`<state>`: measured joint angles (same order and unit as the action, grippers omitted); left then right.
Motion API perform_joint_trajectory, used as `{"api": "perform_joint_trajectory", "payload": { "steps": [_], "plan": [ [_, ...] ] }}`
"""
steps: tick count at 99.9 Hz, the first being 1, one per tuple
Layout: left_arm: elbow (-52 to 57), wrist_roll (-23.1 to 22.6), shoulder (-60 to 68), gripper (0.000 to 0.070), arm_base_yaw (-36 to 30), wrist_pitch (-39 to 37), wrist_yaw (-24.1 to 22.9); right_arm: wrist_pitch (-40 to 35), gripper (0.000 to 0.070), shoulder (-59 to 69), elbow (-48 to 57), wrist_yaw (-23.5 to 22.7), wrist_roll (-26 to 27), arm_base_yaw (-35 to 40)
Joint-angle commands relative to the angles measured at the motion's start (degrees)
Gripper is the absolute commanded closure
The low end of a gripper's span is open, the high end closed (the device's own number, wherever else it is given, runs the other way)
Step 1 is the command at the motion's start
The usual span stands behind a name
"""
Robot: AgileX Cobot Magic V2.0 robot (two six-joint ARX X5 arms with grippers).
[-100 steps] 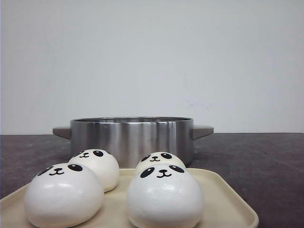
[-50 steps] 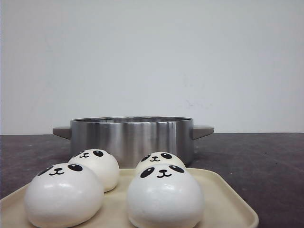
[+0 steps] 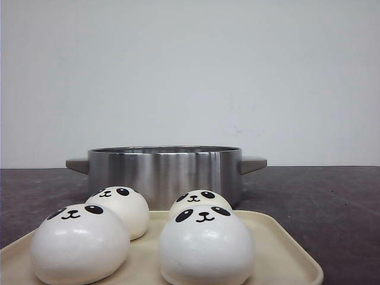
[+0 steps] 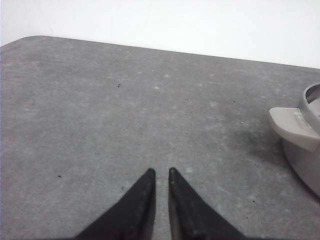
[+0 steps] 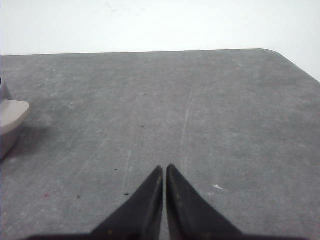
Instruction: Steam buns
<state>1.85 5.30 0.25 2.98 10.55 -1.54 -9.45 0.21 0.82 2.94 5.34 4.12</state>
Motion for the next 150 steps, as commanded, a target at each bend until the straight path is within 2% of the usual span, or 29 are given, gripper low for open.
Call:
{"api": "perform_joint_trajectory", "payload": {
  "steps": [1, 12, 20, 30, 44, 57, 68, 77, 89, 99, 110, 122, 135, 139, 142, 146, 150],
  "plan": [
    [-1.0, 0.0, 0.0, 0.0700, 0.0, 0.2, -0.2, 0.4, 0.0693, 0.0, -0.1, 0.1, -0.3, 0.1],
    [-1.0, 0.2, 0.0, 0.0700, 0.0, 0.2, -0.2, 0.9, 0.0693, 0.0, -0.1, -0.1, 0.7, 0.1],
    [-1.0, 0.7, 0.0, 0.0700, 0.0, 0.1, 0.1, 1.5, 0.0693, 0.0, -0.1, -1.2, 5.1, 0.3],
    [-1.0, 7.8, 0.0, 0.0700, 0.0, 0.1, 2.2, 3.5, 0.0694, 0.0, -0.1, -4.6, 10.3, 0.2],
    [-0.8, 16.5, 0.0, 0.0700, 0.0, 0.3, 4.2, 10.8, 0.0693, 0.0, 0.0, -11.6, 15.6, 0.2],
    [1.6, 20.9, 0.0, 0.0700, 0.0, 1.0, 9.6, 16.8, 0.0694, 0.0, 0.5, -14.1, 20.6, 0.2],
    [6.6, 22.3, 0.1, 0.0697, 0.0, 1.1, 15.8, 13.6, 0.0695, 0.0, 5.0, -16.1, 24.0, 0.2],
    [12.6, 22.5, 1.4, 0.0696, 0.0, 3.0, 18.2, 5.2, 0.0696, 0.9, 12.0, -16.6, 23.3, 0.2],
    [23.1, 21.9, 6.0, 0.0696, 0.0, 8.2, 19.0, -5.6, 0.0696, 5.0, 23.6, -18.0, 15.7, 0.2],
    [32.5, 15.8, 11.0, 0.0696, -0.3, 12.7, 21.8, -13.5, 0.0696, 9.7, 34.5, -18.1, 8.7, 0.2],
    [42.0, 9.2, 16.5, 0.0696, -1.4, 15.6, 22.2, -21.4, 0.0696, 15.5, 46.0, -17.5, 3.3, 0.2],
    [50.6, 7.3, 22.8, 0.0696, -2.1, 16.2, 23.8, -26.2, 0.0696, 20.9, 54.5, -16.6, 1.2, 0.2],
    [57.3, 5.4, 28.7, 0.0693, -3.3, 19.2, 24.6, -26.8, 0.0696, 23.3, 57.4, -17.1, 1.3, 0.2],
    [58.6, 5.3, 29.9, 0.0654, -3.6, 20.2, 24.7, -26.8, 0.0696, 23.3, 57.4, -17.1, 1.3, 0.2],
    [59.3, 5.3, 30.6, 0.0597, -3.8, 20.8, 24.9, -27.0, 0.0696, 23.3, 57.4, -17.2, 1.3, 0.2],
    [59.9, 5.3, 31.3, 0.0484, -3.9, 21.2, 25.5, -27.4, 0.0696, 23.3, 57.4, -17.9, 1.3, 0.2],
    [60.0, 5.7, 31.8, 0.0337, -4.0, 21.2, 25.7, -27.6, 0.0689, 23.3, 57.4, -19.4, 1.3, 0.2]
  ]
}}
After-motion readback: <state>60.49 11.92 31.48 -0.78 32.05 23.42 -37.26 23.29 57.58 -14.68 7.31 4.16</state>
